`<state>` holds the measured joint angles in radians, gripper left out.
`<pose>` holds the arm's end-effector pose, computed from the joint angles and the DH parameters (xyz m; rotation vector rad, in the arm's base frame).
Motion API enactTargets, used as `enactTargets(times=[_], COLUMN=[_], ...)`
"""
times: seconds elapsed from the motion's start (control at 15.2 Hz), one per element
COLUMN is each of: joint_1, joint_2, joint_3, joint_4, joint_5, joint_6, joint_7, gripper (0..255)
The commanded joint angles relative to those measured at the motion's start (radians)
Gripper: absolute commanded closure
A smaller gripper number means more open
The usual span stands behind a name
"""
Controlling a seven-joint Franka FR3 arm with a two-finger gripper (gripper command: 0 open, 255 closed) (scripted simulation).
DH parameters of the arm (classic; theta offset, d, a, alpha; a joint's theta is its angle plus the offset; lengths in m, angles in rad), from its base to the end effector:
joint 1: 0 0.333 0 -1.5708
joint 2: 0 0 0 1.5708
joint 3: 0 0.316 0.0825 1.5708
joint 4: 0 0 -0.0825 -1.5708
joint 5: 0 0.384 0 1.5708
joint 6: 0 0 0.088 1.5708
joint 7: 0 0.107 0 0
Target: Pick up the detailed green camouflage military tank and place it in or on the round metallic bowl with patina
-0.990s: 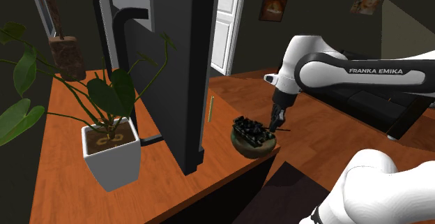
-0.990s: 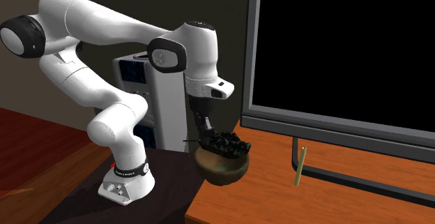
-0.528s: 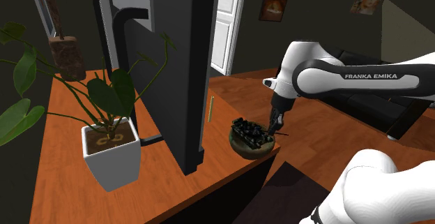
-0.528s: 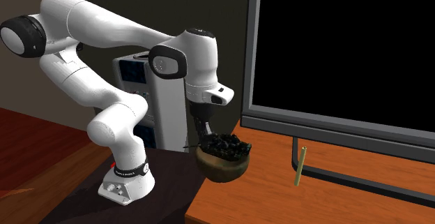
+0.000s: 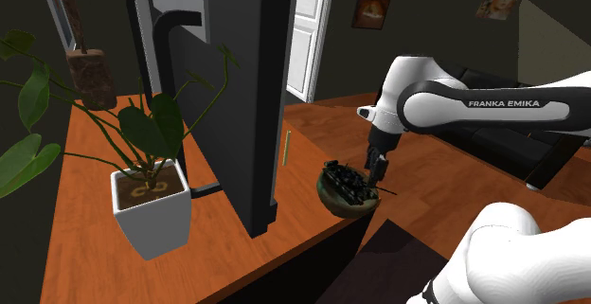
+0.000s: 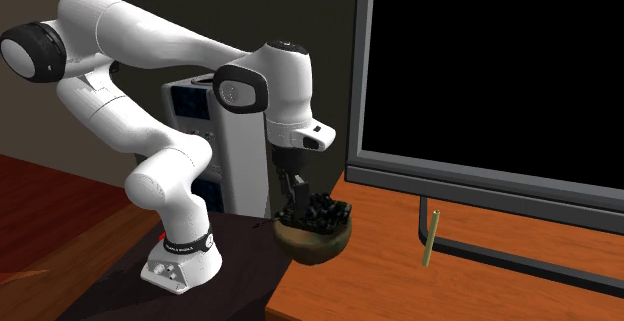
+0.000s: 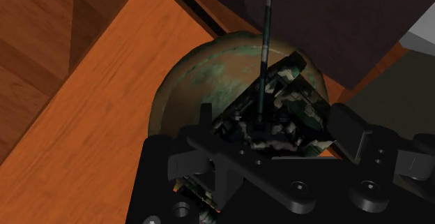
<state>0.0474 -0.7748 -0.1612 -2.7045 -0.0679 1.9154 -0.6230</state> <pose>0.3117 -0.0391 0.4475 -2.9603 -0.8825 0.0027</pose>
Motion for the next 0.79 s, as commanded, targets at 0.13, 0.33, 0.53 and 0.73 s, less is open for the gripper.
enactTargets(times=[0.13, 0.33, 0.53, 0.73], joint_1=[0.002, 0.003, 0.003, 0.003], joint_2=[-0.012, -0.013, -0.013, -0.013], joint_3=[0.006, 0.008, 0.008, 0.008], joint_4=[0.094, 0.12, 0.12, 0.12], joint_5=[0.005, 0.007, 0.007, 0.007], joint_6=[-0.106, -0.133, -0.133, -0.133], joint_7=[0.0, -0.001, -0.001, -0.001], gripper=[0, 0, 0, 0])
